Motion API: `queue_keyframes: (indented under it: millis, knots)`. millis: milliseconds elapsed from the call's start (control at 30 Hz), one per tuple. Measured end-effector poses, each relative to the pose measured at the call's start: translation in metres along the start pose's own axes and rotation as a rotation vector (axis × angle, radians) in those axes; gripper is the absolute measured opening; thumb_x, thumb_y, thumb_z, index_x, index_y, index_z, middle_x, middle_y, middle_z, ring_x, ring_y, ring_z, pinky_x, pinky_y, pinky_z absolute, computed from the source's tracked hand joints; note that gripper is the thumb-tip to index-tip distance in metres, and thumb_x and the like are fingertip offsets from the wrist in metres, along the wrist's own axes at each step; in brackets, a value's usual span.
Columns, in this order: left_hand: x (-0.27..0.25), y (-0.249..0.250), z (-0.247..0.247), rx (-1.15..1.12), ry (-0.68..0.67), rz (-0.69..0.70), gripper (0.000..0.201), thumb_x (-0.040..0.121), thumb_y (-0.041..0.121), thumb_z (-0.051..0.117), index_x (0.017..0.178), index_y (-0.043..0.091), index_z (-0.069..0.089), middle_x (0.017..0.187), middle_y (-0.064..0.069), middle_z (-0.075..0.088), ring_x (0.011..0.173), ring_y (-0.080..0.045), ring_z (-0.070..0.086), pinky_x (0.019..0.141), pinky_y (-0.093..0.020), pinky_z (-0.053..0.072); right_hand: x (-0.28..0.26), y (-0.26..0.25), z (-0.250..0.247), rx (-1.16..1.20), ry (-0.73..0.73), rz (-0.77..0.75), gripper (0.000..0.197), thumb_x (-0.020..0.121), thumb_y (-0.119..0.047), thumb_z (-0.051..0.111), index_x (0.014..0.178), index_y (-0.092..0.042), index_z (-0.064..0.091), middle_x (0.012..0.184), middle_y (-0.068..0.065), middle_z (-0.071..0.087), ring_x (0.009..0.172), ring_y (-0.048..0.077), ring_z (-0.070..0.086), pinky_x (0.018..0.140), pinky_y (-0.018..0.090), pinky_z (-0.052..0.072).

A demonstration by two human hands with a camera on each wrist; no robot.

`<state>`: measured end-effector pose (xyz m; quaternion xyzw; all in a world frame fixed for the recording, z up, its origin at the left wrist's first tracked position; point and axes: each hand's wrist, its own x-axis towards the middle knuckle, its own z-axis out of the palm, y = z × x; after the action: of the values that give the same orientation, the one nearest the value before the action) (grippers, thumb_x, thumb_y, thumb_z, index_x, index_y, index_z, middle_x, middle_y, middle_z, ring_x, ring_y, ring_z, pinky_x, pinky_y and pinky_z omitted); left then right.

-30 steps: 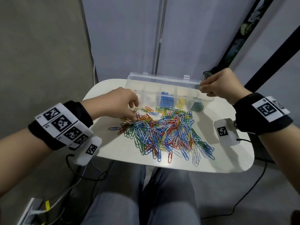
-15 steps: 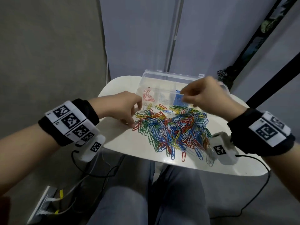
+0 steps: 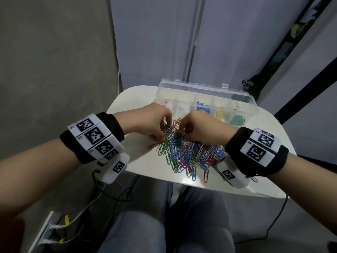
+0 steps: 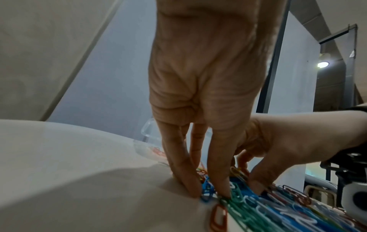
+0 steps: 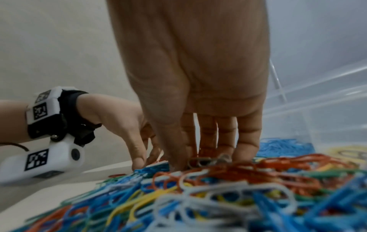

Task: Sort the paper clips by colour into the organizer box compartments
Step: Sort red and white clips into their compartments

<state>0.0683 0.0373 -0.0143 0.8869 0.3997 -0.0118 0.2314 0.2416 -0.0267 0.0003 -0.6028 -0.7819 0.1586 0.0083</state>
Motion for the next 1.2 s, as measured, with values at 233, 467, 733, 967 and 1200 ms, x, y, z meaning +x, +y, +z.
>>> queue_keyframes:
  millis: [233, 467, 733, 967, 1200]
  knots:
    - [-0.001, 0.000, -0.005, -0.172, 0.035, -0.001, 0.042, 0.069, 0.020, 0.086, 0.106, 0.015, 0.066, 0.087, 0.002, 0.066, 0.071, -0.024, 0.071, 0.064, -0.036, 0.059, 0.000, 0.022, -0.012, 0.482, 0.073, 0.251, 0.015, 0.072, -0.003, 0.082, 0.085, 0.002, 0.075, 0.068, 0.012, 0.068, 0.049, 0.014, 0.056, 0.047, 0.020, 0.046]
    - [0.005, 0.011, -0.005, -0.468, 0.159, 0.043, 0.027, 0.076, 0.014, 0.081, 0.101, 0.011, 0.069, 0.084, -0.004, 0.070, 0.070, -0.025, 0.071, 0.052, -0.029, 0.057, -0.007, 0.036, -0.023, 1.103, 0.061, 0.426, 0.015, 0.074, 0.012, 0.070, 0.088, 0.017, 0.065, 0.079, 0.024, 0.066, 0.058, 0.025, 0.063, 0.055, 0.028, 0.059]
    - [0.012, 0.031, 0.004, -0.689, 0.138, 0.042, 0.021, 0.083, 0.008, 0.074, 0.103, 0.003, 0.069, 0.077, -0.009, 0.070, 0.063, -0.014, 0.068, 0.055, -0.027, 0.057, -0.015, 0.032, -0.018, 1.309, -0.089, 0.441, 0.025, 0.081, 0.015, 0.060, 0.106, 0.020, 0.059, 0.082, 0.029, 0.065, 0.062, 0.028, 0.070, 0.061, 0.033, 0.061]
    - [0.013, 0.035, 0.009, -0.663, 0.157, 0.031, 0.007, 0.081, 0.002, 0.074, 0.087, 0.000, 0.069, 0.066, -0.009, 0.068, 0.053, -0.015, 0.065, 0.052, -0.027, 0.057, -0.017, 0.030, -0.014, 1.304, -0.066, 0.413, 0.018, 0.079, 0.018, 0.060, 0.097, 0.017, 0.060, 0.087, 0.031, 0.065, 0.067, 0.029, 0.071, 0.065, 0.031, 0.061]
    - [0.008, 0.027, 0.006, -0.674, 0.153, -0.028, 0.006, 0.083, -0.001, 0.071, 0.086, -0.002, 0.066, 0.061, -0.008, 0.067, 0.050, -0.014, 0.065, 0.048, -0.022, 0.053, -0.022, 0.037, -0.012, 1.290, -0.022, 0.426, 0.010, 0.076, 0.023, 0.059, 0.083, 0.016, 0.062, 0.075, 0.025, 0.067, 0.069, 0.029, 0.072, 0.065, 0.029, 0.061]
